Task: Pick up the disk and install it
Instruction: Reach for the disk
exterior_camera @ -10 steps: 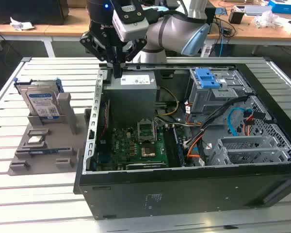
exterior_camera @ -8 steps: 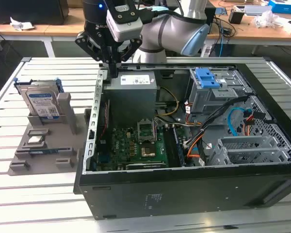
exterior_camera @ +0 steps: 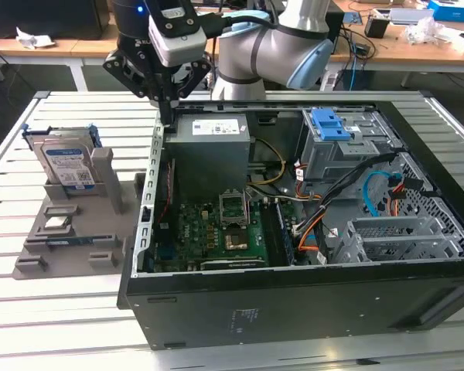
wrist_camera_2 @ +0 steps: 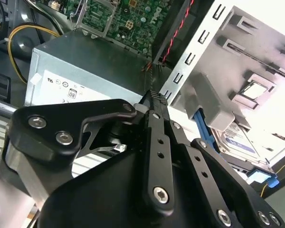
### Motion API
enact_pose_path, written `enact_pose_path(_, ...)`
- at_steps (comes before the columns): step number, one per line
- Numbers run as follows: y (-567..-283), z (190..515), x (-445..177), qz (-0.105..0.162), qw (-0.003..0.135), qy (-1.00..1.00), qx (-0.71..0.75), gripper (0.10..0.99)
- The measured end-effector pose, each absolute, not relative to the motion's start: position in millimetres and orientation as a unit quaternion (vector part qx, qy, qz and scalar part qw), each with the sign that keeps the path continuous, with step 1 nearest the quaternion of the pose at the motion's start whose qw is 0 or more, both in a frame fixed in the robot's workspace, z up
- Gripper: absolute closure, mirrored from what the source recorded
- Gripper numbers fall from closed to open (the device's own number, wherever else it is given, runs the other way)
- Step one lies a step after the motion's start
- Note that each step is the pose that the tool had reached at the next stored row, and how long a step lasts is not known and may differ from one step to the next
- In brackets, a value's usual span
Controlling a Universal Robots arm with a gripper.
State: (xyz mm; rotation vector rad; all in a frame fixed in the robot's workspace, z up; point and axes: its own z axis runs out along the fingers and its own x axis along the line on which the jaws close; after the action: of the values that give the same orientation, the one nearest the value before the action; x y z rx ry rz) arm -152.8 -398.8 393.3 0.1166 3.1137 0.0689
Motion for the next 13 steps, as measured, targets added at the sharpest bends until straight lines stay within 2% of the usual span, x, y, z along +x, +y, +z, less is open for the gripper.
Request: enact_pose_path(13,-399,393,-169,0.022,0.012,0.999,0.037,0.980)
